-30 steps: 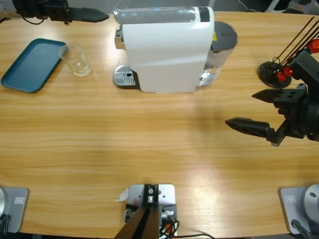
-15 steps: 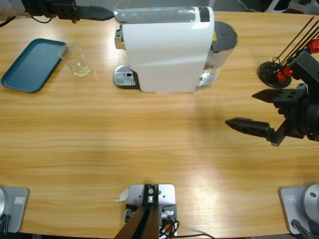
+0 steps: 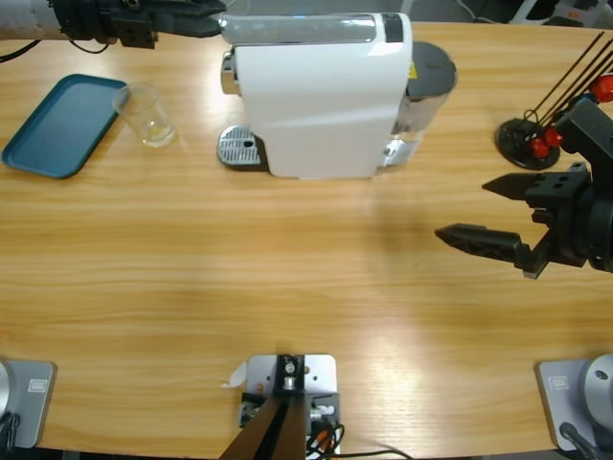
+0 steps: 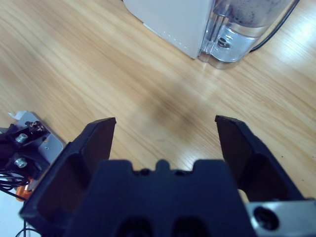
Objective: Pour coffee
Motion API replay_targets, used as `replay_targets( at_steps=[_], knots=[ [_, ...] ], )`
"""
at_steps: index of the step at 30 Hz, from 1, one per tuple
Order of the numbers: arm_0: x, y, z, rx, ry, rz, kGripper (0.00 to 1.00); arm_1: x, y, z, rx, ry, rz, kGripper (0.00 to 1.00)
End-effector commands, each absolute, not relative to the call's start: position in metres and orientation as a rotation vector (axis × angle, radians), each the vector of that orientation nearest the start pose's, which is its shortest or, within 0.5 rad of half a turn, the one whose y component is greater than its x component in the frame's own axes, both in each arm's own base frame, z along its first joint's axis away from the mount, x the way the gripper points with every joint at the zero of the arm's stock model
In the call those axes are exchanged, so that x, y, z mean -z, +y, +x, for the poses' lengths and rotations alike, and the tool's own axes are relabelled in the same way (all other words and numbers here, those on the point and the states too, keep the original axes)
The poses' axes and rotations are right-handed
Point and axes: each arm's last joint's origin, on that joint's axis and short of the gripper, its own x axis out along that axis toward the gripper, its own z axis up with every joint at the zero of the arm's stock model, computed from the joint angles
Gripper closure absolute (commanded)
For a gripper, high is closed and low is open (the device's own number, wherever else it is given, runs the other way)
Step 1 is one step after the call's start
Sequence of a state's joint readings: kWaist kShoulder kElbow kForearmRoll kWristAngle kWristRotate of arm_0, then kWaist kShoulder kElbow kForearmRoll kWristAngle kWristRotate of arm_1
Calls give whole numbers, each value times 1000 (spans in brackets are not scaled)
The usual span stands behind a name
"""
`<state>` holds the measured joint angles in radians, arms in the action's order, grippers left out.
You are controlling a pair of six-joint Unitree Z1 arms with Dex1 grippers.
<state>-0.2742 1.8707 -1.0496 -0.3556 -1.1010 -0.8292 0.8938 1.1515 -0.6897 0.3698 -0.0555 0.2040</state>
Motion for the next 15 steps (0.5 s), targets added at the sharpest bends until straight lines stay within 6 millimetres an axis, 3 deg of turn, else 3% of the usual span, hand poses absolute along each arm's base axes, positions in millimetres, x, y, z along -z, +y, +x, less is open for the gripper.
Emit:
replay_targets(
  at_steps=[1, 6, 15],
  knots=[
    [-261, -152, 353, 1108, 1035, -897, 1000, -284, 119, 98, -699, 850, -208, 110],
    [-267, -153, 354, 1125, 1009, -903, 1000, -284, 119, 98, -699, 850, -209, 110],
    [-295, -154, 350, 1158, 948, -898, 1000, -284, 120, 98, -701, 852, -209, 115]
  ],
)
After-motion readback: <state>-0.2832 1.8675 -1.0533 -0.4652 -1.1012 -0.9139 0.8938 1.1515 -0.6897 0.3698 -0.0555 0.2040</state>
